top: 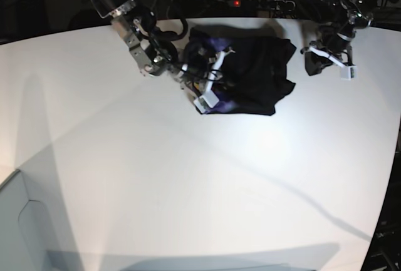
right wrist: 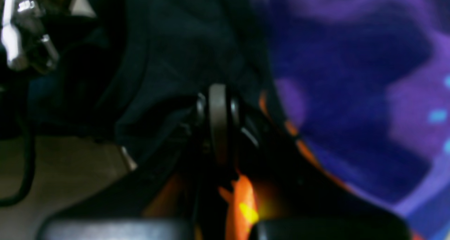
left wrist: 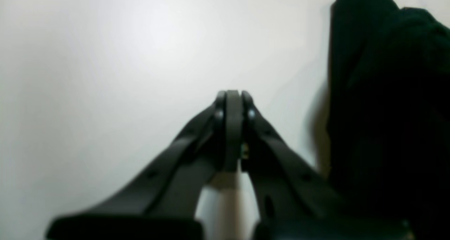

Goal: Fold the T-shirt properly
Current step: 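Carry the bundle with the right gripper to the table edge and release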

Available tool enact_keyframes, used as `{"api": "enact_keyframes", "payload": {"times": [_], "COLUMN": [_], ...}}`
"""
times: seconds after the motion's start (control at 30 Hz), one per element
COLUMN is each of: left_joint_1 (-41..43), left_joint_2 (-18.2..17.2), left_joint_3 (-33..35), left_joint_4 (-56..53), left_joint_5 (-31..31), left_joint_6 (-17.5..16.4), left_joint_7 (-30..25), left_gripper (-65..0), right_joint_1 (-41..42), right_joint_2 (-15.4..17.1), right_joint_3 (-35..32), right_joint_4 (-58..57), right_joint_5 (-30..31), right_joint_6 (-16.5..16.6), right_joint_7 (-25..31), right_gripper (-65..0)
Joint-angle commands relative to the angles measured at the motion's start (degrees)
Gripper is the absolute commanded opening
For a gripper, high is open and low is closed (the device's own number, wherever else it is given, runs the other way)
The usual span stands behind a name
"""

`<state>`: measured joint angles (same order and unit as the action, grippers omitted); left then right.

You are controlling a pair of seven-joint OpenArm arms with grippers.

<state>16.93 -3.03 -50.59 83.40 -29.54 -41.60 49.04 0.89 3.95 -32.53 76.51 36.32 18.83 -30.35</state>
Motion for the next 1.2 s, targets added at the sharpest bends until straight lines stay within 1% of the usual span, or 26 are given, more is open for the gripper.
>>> {"api": "enact_keyframes", "payload": {"times": [0.0,0.07,0.13,0.27,0.43,0.53,0.63,0.73,0.8,0.9,1.0,1.1,1.13,1.17], "left_joint_1": [0.8,1.0,1.0,1.0,0.8,0.7,-0.4,-0.4,-0.5,-1.0,-1.1,-1.1,-1.1,-1.1], "left_joint_2": [-0.4,-0.4,-0.4,-1.5,-1.5,-1.5,-1.5,-1.5,-1.5,-1.5,-1.5,-1.5,-1.5,-1.5], "left_joint_3": [-0.2,-0.3,-0.3,-0.4,-0.4,-0.4,-0.4,-0.4,-0.4,-0.4,-0.4,-0.4,-0.4,-0.4], "left_joint_4": [-0.1,-0.1,-0.1,-0.1,-0.1,-0.1,-0.3,-0.4,-0.3,-0.2,-0.6,-0.6,-0.6,-0.6], "left_joint_5": [4.2,4.2,4.2,4.0,4.1,4.1,4.2,4.2,4.2,4.2,4.2,4.2,4.2,4.2], "left_joint_6": [1.6,1.6,1.6,1.6,1.6,1.6,1.6,1.6,1.6,1.6,1.6,1.6,1.6,1.6], "left_joint_7": [3.5,3.5,3.5,3.5,3.5,3.5,3.5,3.5,3.5,3.5,3.5,3.5,3.5,3.5], "left_gripper": [-65.0,-65.0,-65.0,-65.0,-65.0,-65.0,-65.0,-65.0,-65.0,-65.0,-65.0,-65.0,-65.0,-65.0], "right_joint_1": [1.3,1.9,1.8,0.3,-2.1,-4.1,-5.9,-7.8,-8.6,-9.4,-9.1,-8.6,-8.1,-7.3], "right_joint_2": [0.2,1.5,2.3,5.2,8.6,9.6,9.5,9.2,7.6,6.3,5.3,5.3,5.3,5.3], "right_joint_3": [0.6,3.0,7.0,19.5,35.1,44.7,53.4,59.9,63.6,70.4,75.8,80.7,82.0,83.2], "right_joint_4": [-2.2,-6.3,-8.2,-8.2,-8.2,-8.2,-8.2,-8.2,-8.1,-8.1,-8.1,-8.1,-8.1,-8.1], "right_joint_5": [-1.3,-1.3,-1.3,-1.3,-1.3,-1.3,-1.3,-1.3,-1.3,-1.3,-1.3,-1.3,-1.3,-1.3], "right_joint_6": [-0.5,-0.6,-0.6,-0.6,-0.6,-0.6,-0.6,-0.6,-0.6,-0.6,-0.6,-0.6,-0.9,-1.9], "right_joint_7": [0.2,1.8,2.5,1.2,-0.6,-0.8,-0.8,-0.8,-0.6,-0.7,-0.4,-0.1,-0.1,-0.1], "right_gripper": [-65.0,-65.0,-65.0,-65.0,-65.0,-65.0,-65.0,-65.0,-65.0,-65.0,-65.0,-65.0,-65.0,-65.0]}}
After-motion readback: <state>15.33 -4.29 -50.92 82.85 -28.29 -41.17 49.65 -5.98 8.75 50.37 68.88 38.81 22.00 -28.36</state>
